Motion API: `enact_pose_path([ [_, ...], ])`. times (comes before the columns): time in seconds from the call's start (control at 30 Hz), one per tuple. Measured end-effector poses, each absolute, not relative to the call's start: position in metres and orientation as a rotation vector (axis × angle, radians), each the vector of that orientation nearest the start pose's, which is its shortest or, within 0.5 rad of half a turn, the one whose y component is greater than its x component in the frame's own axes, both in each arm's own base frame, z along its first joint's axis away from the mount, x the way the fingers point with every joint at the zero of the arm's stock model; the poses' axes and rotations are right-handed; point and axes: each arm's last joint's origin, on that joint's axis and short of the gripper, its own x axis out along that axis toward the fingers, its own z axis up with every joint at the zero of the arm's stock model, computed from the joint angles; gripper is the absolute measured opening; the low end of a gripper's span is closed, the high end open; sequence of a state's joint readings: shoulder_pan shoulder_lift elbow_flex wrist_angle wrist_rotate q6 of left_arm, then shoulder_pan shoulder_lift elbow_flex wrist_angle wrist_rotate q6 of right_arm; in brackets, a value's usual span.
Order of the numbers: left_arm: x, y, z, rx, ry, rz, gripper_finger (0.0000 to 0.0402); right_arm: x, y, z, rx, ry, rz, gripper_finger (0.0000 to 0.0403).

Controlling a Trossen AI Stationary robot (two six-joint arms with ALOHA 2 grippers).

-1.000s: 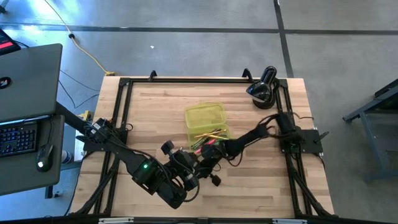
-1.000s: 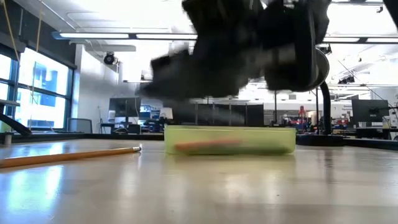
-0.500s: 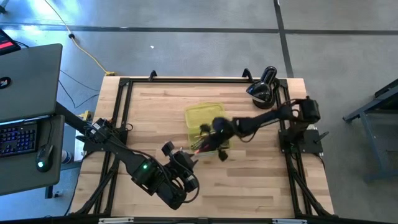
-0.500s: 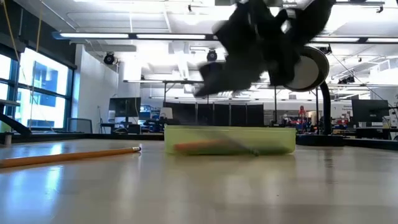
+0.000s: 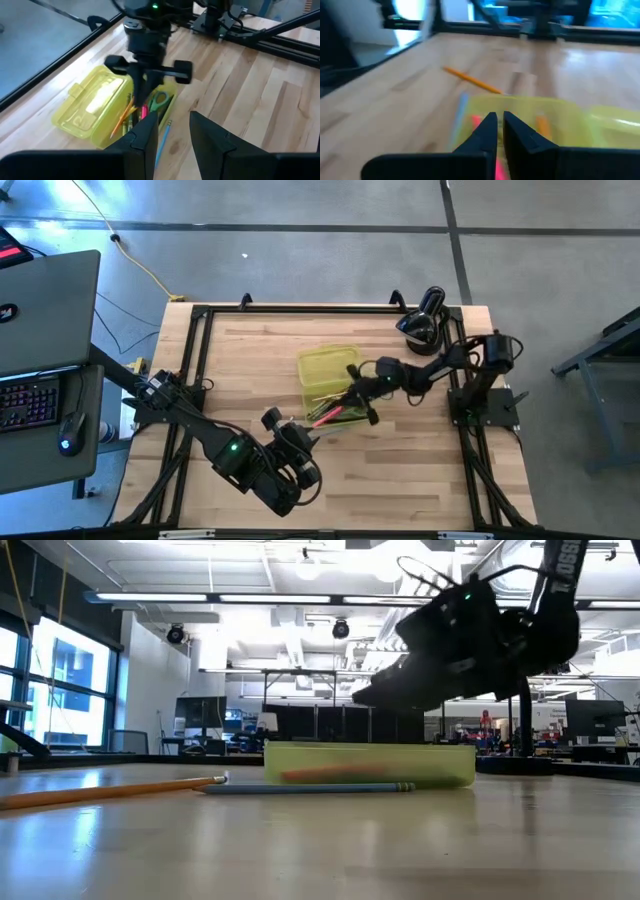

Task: Pick & place school supplies into a supply box
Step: Put the blue pencil into the yellow supply box

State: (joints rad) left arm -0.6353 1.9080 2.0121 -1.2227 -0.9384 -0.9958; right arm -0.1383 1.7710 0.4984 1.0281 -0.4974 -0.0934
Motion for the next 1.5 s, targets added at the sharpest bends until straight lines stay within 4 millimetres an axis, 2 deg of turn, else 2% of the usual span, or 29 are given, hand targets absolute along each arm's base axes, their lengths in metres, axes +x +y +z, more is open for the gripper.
enact_pose_path([
  [0.2, 0.321, -0.208, 0.361, -0.148, 0.551, 0.6, 0.0143, 0.301, 0.015, 0.127, -0.122, 0.207, 0.503, 0.0038],
  [0.4, 0.321, -0.208, 0.362, -0.151, 0.548, 0.599, 0.0143, 0.313, 0.042, 0.125, -0.154, 0.375, 0.436, 0.0076],
  [0.57, 0.322, -0.208, 0.362, -0.158, 0.55, 0.594, 0.0143, 0.311, 0.061, 0.121, -0.198, 0.467, 0.431, 0.0093],
  [0.77, 0.323, -0.209, 0.362, -0.174, 0.545, 0.587, 0.0143, 0.302, 0.083, 0.114, -0.182, 0.551, 0.44, 0.0089],
  [1.03, 0.323, -0.209, 0.362, -0.167, 0.546, 0.586, 0.0143, 0.291, 0.083, 0.101, -0.233, 0.739, 0.236, 0.0072],
  [1.5, 0.323, -0.209, 0.362, -0.167, 0.552, 0.582, 0.0143, 0.294, 0.074, 0.102, -0.35, 0.719, 0.142, 0.0067],
])
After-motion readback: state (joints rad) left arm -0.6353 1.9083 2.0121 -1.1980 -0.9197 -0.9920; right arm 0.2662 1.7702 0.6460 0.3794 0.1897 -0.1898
